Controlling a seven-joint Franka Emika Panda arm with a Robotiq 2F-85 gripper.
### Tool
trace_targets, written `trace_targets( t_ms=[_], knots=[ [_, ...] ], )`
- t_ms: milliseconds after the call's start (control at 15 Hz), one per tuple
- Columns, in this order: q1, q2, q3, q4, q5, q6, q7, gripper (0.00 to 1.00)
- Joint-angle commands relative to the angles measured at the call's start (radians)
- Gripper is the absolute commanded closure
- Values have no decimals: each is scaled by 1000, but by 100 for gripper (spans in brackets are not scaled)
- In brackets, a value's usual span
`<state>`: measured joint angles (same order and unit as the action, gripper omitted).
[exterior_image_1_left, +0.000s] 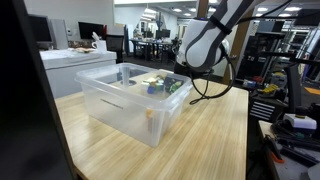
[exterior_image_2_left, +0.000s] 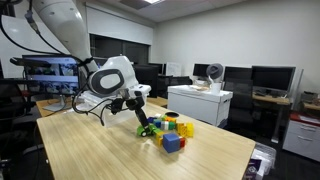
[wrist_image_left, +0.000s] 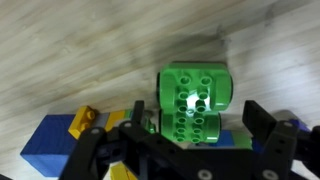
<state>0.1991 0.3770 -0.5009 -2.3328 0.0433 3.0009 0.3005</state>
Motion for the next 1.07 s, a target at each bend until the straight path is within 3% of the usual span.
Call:
trace_targets(
  t_ms=[0,67,467,667,867,1000],
  knots=[
    [-27,55,16,24,-31,42,30,0],
    [-25,67,12,27,-29,50,28,18],
    [-20,73,10,23,-22,79,-3,60],
    [22,13,-57,-19,-69,26,-20,61],
    [38,-168,-126,-124,-141,-27,-82,61],
    [29,-255,-135,-136,-136,-52,-129,61]
  ],
)
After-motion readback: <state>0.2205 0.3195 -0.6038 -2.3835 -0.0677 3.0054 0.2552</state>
